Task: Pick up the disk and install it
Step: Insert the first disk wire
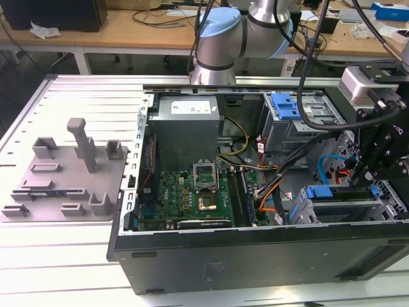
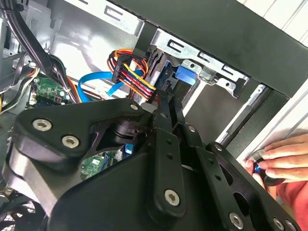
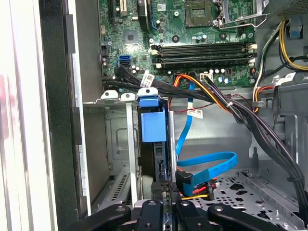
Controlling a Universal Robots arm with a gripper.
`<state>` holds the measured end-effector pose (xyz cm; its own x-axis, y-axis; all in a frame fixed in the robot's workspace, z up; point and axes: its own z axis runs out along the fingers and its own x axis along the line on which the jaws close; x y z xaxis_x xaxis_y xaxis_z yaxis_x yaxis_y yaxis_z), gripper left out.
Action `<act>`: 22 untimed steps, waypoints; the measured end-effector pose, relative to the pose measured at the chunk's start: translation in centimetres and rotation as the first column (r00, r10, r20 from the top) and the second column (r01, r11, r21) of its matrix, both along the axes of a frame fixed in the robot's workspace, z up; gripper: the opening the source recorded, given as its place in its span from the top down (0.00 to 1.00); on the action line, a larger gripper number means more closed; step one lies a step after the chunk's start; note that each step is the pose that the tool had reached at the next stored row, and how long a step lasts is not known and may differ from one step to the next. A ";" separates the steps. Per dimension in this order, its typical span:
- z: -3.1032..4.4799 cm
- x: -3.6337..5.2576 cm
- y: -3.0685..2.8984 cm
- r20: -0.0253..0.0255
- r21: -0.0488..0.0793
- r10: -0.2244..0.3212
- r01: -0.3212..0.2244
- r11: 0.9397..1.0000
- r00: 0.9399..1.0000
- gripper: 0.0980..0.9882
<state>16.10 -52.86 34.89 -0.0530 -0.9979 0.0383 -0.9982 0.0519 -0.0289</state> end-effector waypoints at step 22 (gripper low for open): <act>0.13 0.12 0.09 0.000 -0.007 -0.083 0.083 0.997 0.997 0.92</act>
<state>16.22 -52.77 35.01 -0.1352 -0.9898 0.0457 -0.9905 0.1340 -0.0295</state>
